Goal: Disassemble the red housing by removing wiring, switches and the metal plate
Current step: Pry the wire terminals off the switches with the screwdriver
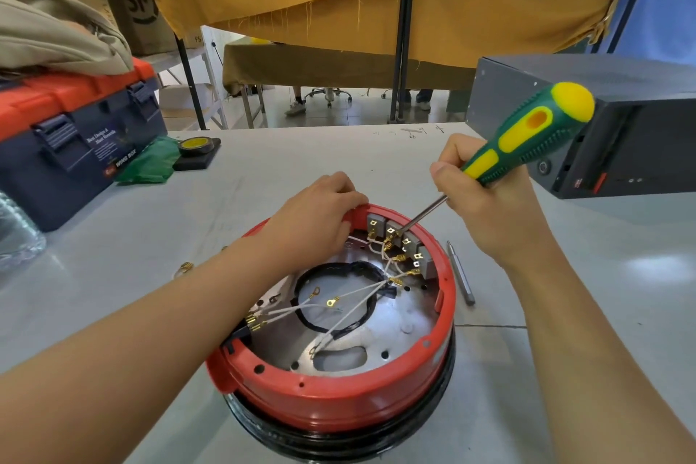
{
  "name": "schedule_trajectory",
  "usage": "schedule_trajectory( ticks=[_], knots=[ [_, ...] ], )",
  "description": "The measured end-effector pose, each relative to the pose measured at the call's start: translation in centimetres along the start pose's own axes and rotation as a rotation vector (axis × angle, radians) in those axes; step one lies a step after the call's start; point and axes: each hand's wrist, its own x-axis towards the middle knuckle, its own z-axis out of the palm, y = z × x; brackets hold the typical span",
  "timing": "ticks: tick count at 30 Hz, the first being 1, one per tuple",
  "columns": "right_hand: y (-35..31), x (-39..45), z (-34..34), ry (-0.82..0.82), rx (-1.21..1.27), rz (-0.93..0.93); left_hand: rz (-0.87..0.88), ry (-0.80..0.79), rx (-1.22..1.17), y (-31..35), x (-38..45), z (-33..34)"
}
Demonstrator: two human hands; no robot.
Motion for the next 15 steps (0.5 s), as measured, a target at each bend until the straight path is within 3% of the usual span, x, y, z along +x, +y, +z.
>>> schedule_trajectory(
  ticks=[8, 15],
  knots=[
    [0.99, 0.20, -0.15, 0.066, 0.216, 0.163, -0.035, 0.004, -0.187, -0.06, -0.08, -0.28],
    [0.41, 0.10, -0.21, 0.058, 0.101, 0.070, -0.031, -0.016, -0.221, -0.04, -0.24, -0.52]
  ],
)
